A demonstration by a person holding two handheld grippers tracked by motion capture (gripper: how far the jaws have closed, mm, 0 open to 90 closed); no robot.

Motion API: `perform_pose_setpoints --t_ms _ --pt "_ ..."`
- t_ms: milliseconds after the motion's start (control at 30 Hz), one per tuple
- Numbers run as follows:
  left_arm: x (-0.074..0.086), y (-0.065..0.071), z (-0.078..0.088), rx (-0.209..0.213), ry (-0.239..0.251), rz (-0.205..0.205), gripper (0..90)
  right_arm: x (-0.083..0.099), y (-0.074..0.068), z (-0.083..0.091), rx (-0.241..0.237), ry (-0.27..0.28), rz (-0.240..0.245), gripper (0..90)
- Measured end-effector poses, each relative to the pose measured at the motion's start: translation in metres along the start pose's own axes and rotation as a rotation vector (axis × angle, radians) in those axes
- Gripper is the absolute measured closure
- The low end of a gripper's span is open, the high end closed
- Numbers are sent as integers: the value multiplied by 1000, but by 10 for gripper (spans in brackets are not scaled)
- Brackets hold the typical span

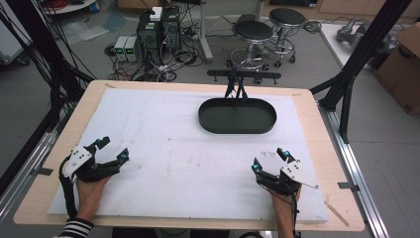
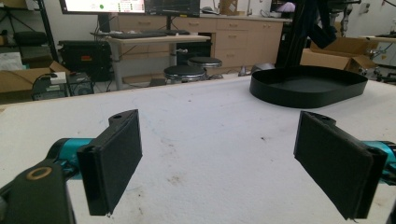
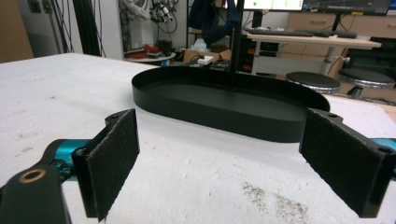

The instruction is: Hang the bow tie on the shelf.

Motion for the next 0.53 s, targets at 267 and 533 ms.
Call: perform_pose_setpoints --t_ms 267,533 --pt "0 0 0 0 3 -3 155 0 2 2 6 21 -9 113" --pt "0 0 1 4 5 -2 154 0 4 3 15 32 -29 113"
Point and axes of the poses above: each handheld gripper's, and its own axes: z roughly backward along the jaws, x roughly out of its underside, y roughly to its right, the point moved 10 cm from there along -z, roughly forward along the jaws, and after that the axes turned 15 degrees about z, right-handed, at the moved point
